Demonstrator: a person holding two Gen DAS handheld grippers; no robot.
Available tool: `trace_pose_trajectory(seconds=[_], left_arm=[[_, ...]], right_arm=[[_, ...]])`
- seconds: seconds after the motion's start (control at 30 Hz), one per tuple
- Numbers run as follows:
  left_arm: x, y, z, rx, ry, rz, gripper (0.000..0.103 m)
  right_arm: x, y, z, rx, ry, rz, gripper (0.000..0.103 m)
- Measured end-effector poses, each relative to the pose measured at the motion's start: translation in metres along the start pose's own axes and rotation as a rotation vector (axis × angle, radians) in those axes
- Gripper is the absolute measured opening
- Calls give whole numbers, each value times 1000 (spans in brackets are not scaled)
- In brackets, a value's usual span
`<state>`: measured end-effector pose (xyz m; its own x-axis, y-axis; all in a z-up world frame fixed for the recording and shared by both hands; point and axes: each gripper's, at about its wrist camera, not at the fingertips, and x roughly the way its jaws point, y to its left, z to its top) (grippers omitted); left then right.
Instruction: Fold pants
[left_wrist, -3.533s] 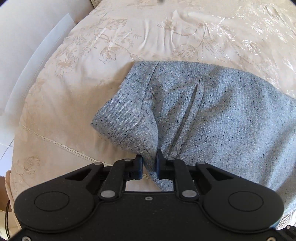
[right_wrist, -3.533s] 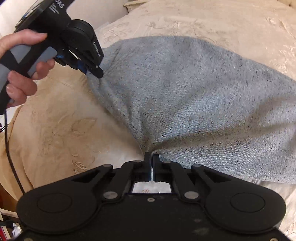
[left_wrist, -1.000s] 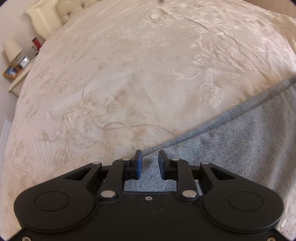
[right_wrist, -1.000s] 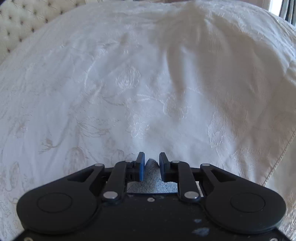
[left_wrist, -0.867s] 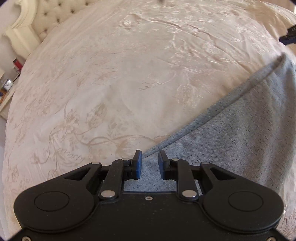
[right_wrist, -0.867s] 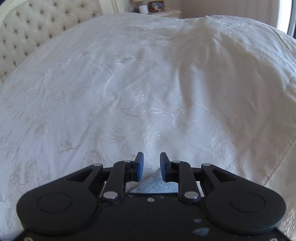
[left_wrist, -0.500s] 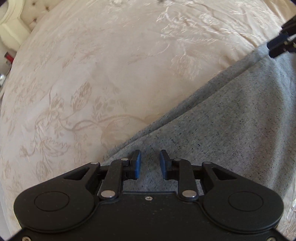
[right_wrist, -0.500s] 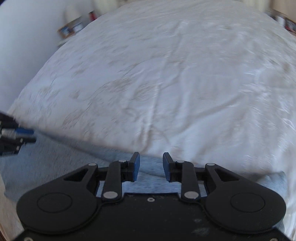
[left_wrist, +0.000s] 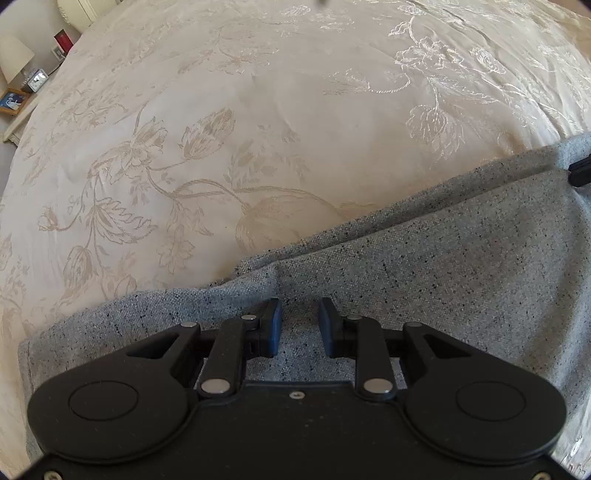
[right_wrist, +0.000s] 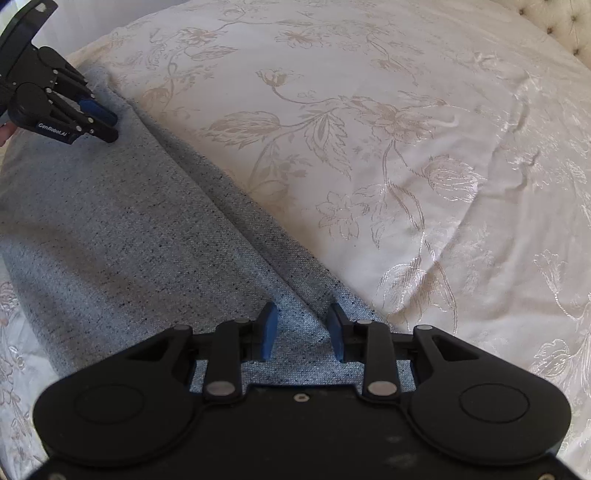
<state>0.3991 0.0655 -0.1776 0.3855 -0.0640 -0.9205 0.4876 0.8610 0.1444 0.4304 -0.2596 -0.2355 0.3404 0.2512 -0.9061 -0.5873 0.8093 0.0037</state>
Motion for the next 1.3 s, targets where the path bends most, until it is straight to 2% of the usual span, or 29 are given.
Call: trace_pose_trajectory(seconds=[0.03,0.13,0.27,0.33,0.5,0.63,0.7,0.8,0.9,1.0,1.1,1.17,1.23,1.3], left_arm=[[-1,0,-1,-9,-5,1,35],[-11,5,-2,-52,-43,27,34],[-24,19,2,-151,-101,61,34],[-26,25,3,-195,-111,91,34],[-42,29,-4,-270,-105,105,33],[-56,16,-12,-247,-101,7,33],[-53,3,-9,-166,-105,1,34],[-40,-14,-2,-20,-107,61,34],[-28,-17,3,75,-103,42,34],[-30,-21,5,172,-139,92,34],[-36,-19,13,217,-177,48,34],[-37,-25,19,273,-175,11,34],[-32,-38,24,368,-166,-10,35],[-25,-55,26,477,-158,1,35]], right_arm=[[0,-1,0,6,4,8,3],[-10,2,-2,9,-24,-13,2],[-17,1,4,52,-90,-98,2],[-8,0,10,61,-91,-129,2],[23,0,14,125,-74,-179,1],[26,0,10,181,-90,-197,1],[23,-2,10,198,-95,-195,1],[21,-3,10,200,-95,-197,1],[16,4,10,203,-95,-208,1],[14,5,8,205,-94,-215,2],[13,5,8,214,-94,-215,2],[13,4,7,222,-95,-214,2],[12,3,6,231,-97,-214,2],[12,3,6,242,-99,-213,2]])
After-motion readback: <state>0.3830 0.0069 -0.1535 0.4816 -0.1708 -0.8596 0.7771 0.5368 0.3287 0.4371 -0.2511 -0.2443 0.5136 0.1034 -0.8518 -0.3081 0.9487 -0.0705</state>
